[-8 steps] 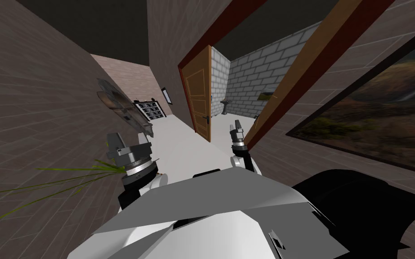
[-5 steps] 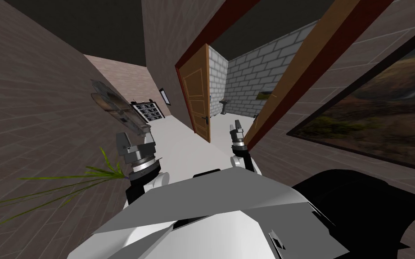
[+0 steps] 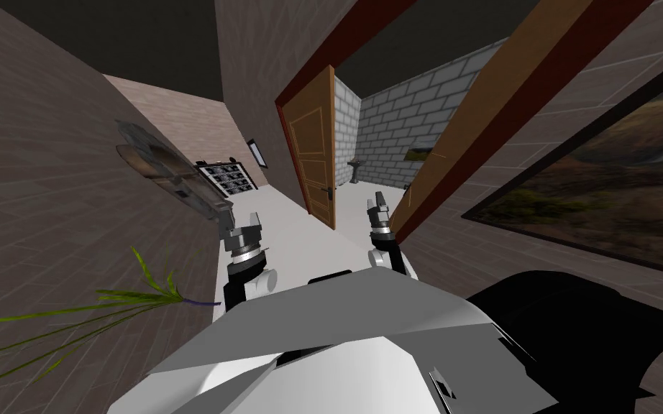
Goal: Push the door open
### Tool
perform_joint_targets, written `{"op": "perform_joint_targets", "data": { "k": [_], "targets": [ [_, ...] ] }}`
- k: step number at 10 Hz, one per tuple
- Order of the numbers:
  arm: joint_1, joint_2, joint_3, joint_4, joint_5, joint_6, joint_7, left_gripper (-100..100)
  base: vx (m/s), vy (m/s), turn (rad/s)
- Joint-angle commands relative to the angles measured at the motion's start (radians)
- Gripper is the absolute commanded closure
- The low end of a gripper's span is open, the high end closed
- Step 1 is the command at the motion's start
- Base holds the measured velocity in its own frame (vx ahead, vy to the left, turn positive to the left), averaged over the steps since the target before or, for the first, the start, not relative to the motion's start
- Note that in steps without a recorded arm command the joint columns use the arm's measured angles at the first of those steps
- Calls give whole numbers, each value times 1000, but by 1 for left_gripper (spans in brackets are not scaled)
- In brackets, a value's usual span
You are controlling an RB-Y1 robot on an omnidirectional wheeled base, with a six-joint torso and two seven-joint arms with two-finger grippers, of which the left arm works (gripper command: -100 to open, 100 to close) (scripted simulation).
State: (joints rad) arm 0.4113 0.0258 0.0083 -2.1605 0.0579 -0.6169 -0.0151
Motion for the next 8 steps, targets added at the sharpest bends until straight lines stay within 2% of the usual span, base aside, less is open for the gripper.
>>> {"op": "perform_joint_targets", "data": {
  "k": [1, 8],
  "targets": [
    [-21, 10, -6, 39, 0, 3, 7, -100, 118, 35, -86],
    [-118, 34, -33, 198, -6, 17, 24, -100, 86, 48, -72]
  ]
}}
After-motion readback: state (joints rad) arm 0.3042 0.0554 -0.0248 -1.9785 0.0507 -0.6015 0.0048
